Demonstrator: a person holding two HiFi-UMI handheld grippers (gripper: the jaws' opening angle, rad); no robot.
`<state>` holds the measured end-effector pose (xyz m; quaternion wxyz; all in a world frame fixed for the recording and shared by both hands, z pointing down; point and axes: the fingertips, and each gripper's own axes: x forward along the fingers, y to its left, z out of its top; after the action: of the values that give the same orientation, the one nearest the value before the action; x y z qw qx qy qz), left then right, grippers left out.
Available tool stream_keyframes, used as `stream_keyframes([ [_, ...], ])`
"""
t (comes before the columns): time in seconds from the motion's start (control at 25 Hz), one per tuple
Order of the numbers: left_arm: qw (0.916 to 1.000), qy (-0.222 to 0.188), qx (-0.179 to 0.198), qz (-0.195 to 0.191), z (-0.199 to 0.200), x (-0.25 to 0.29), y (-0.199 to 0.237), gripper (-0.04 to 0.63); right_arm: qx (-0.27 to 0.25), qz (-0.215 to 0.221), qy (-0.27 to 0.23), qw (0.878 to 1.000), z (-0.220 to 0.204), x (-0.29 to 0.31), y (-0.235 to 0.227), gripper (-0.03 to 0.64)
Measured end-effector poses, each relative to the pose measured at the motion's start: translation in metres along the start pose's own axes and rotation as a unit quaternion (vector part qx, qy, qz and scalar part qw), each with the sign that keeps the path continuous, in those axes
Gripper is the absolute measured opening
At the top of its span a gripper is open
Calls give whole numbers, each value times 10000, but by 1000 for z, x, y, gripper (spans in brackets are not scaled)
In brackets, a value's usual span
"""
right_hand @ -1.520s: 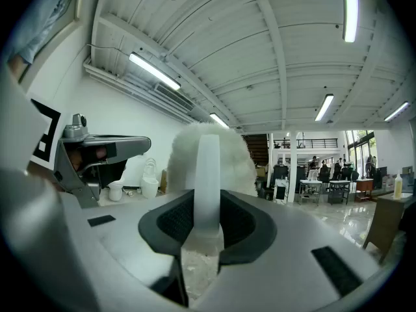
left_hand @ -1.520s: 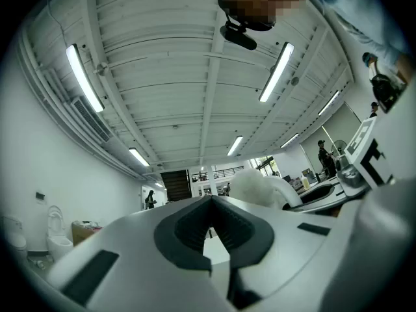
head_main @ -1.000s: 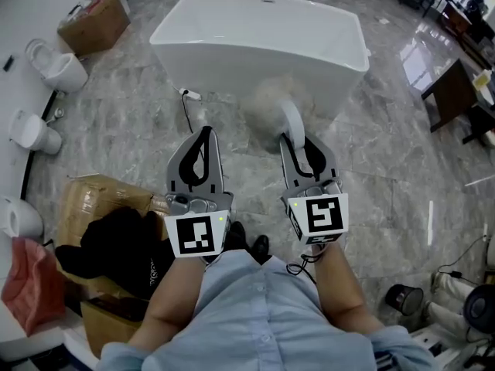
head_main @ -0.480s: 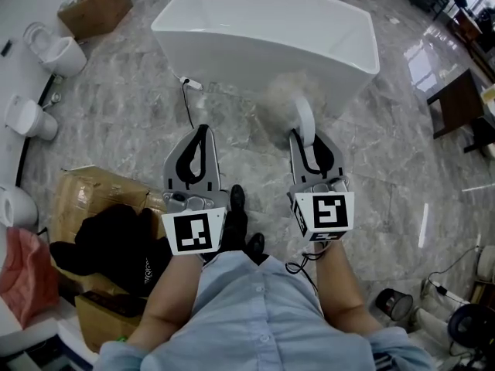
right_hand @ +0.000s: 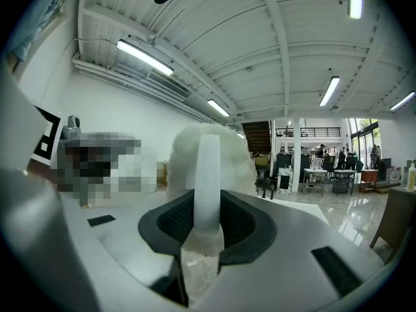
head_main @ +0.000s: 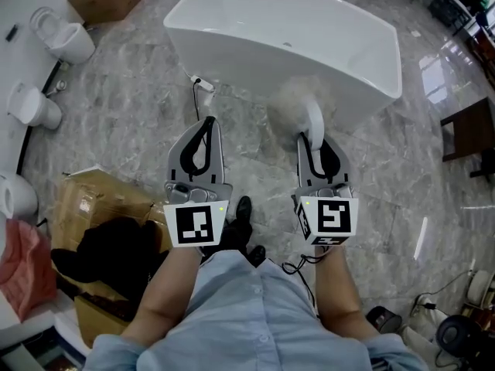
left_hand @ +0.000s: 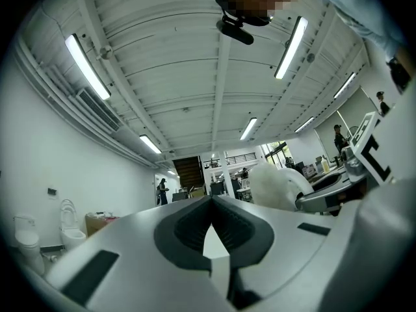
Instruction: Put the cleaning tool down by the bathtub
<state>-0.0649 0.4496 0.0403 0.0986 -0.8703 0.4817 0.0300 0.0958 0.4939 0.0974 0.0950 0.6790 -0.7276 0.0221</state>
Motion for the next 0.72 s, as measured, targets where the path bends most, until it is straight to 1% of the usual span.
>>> stream_keyframes([
  [0.36, 9999, -114, -28, 108, -8, 85, 52, 15, -113, 96, -49, 9999, 28, 96, -9, 106],
  [0.72, 9996, -215, -4, 195, -17, 134, 93, 15, -227, 170, -155, 9995, 46, 161, -5, 106],
])
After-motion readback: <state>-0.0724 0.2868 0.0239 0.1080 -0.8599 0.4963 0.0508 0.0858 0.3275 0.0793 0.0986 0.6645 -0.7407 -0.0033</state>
